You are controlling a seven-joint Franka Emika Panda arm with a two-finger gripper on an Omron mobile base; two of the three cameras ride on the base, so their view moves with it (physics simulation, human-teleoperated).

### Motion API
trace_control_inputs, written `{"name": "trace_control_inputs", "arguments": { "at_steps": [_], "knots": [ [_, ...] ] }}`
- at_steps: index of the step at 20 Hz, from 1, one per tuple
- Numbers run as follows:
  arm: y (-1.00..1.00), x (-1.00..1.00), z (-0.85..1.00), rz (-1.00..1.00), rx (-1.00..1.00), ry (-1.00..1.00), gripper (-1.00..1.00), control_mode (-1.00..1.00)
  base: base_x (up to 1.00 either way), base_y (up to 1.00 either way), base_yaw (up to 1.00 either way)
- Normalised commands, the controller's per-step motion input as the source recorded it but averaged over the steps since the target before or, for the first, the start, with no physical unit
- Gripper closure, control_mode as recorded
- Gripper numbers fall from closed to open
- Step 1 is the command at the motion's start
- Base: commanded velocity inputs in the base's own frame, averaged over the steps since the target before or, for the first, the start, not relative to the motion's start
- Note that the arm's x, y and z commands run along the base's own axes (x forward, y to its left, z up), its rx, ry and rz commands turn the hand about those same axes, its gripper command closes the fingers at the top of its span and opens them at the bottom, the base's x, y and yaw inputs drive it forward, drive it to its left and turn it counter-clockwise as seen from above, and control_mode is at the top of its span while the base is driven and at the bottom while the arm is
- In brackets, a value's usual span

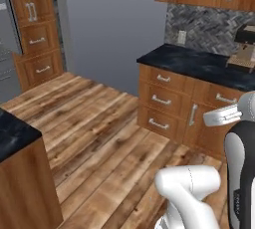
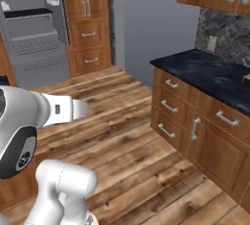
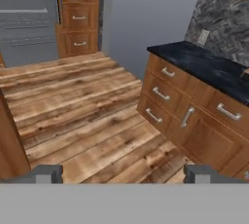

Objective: Take the cupcakes from the fridge and place them on the empty tray on the dining counter.

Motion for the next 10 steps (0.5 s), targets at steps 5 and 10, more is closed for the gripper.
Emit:
{"name": "trace_control_inputs", "arguments": {
  "at_steps": [5,10],
  "knots": [
    [0.00,0.00,0.00,0.00,0.00,0.00,-1.00,1.00,1.00,-0.95,0.41],
    [0.00,0.00,0.00,0.00,0.00,0.00,-1.00,1.00,0.98,-0.64,0.63]
  ]
}}
